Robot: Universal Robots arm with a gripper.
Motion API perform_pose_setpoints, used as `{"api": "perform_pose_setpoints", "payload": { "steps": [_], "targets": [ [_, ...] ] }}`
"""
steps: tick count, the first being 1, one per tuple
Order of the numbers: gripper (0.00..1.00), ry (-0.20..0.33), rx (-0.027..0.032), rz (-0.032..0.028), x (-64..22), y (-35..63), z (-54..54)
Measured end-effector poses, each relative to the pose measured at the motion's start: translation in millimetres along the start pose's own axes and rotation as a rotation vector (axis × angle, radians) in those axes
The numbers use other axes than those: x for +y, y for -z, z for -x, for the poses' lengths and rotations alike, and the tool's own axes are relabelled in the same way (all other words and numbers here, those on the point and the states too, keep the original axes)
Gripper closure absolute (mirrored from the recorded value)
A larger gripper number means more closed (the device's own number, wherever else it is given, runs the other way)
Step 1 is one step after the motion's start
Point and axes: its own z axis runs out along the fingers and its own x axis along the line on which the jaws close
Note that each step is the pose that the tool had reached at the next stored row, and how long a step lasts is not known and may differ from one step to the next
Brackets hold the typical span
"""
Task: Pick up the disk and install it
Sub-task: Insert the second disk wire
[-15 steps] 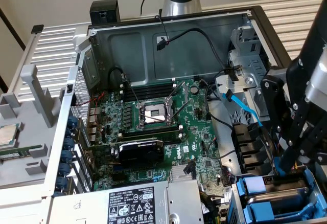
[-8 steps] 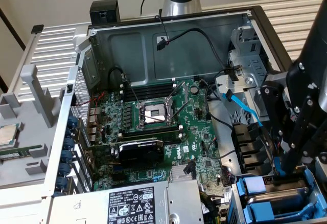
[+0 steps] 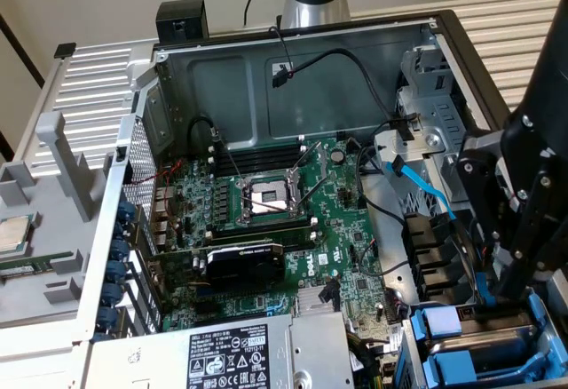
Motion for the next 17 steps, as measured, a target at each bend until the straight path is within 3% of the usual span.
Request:
{"api": "perform_pose_setpoints", "payload": {
  "steps": [3, 17],
  "targets": [
    [0.89, 0.031, 0.0062, -0.0033, -0.5, 0.0, 0.3],
    [0.89, 0.21, 0.0098, -0.0006, -4.2, 0.4, 2.8]
  ]
}}
